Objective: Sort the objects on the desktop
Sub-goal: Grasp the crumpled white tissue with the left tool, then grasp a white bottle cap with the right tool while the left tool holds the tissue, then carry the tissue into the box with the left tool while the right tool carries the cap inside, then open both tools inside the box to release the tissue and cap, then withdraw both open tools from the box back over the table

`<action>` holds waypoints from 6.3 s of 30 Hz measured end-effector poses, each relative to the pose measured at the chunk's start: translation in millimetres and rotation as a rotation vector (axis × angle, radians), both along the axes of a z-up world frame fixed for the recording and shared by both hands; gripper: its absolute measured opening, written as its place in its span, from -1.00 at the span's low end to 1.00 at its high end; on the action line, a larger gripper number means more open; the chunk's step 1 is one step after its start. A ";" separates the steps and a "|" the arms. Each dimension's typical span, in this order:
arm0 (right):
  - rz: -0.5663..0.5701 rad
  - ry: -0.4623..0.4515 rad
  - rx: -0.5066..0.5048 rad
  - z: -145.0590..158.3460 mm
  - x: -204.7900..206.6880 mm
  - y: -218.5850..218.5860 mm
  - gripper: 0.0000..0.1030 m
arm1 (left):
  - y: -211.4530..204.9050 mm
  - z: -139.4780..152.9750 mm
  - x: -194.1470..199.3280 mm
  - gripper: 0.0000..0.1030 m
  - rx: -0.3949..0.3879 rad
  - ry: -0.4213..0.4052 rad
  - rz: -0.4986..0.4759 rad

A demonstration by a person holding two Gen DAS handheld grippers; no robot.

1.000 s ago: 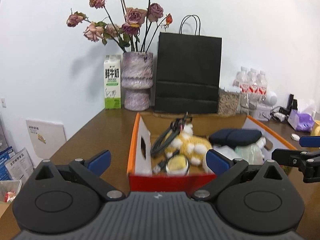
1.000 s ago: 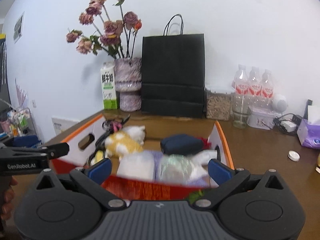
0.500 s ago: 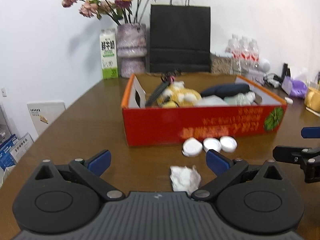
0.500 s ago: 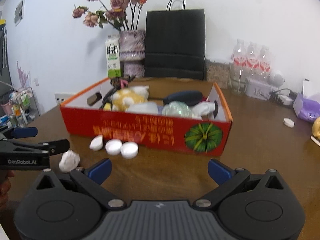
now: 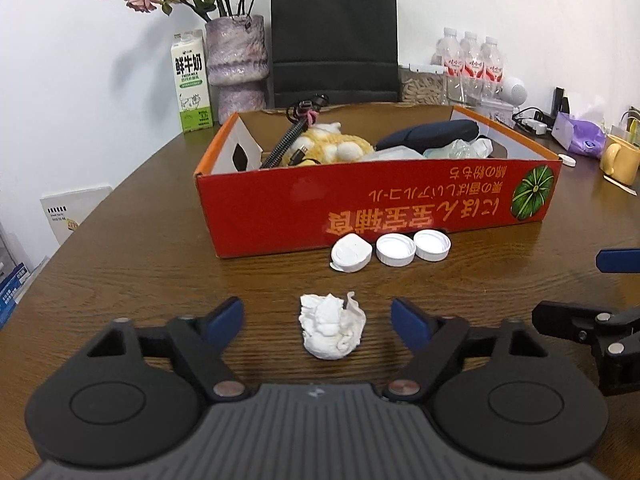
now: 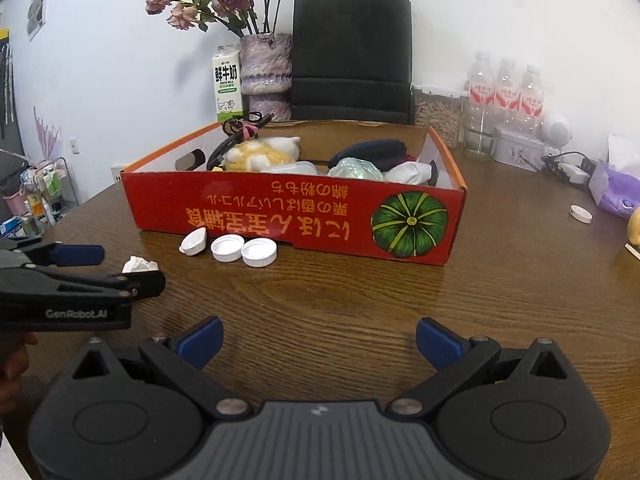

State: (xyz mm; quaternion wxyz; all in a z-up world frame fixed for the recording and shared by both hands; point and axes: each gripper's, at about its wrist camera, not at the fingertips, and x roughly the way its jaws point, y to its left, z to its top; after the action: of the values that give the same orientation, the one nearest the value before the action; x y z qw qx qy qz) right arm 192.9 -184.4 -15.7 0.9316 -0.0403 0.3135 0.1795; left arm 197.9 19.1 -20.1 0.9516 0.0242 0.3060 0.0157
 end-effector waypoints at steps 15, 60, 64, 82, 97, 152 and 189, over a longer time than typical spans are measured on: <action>0.011 0.012 -0.005 -2.3 1.9 3.7 0.99 | 5.2 0.2 1.3 -0.56 -0.074 0.017 -0.005; 0.079 0.064 -0.066 -4.9 79.8 77.4 -0.47 | 73.2 18.4 12.8 -0.56 -0.172 -0.066 0.030; 0.077 0.064 -0.053 -4.1 77.4 76.3 -0.47 | 73.1 19.1 8.1 -0.56 -0.174 -0.068 0.033; 0.065 -0.109 0.037 60.1 51.5 41.2 -0.47 | 53.2 70.3 1.6 -0.56 -0.141 -0.211 0.012; -0.014 -0.184 0.051 78.6 104.1 17.7 -0.47 | 17.4 93.5 62.6 -0.56 -0.162 -0.268 -0.028; -0.044 -0.220 0.033 49.8 116.3 4.3 1.00 | -2.6 50.8 103.9 1.00 -0.041 -0.237 0.025; 0.011 0.039 -0.080 -5.6 67.7 93.6 0.58 | 92.0 30.3 -5.1 1.00 -0.067 -0.140 0.139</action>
State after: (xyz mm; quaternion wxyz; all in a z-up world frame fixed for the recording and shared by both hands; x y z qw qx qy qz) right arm 260.6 -90.8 -21.3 0.9220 -0.0757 0.3382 0.1727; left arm 192.8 111.1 10.1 0.9675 -0.0301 0.2401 0.0730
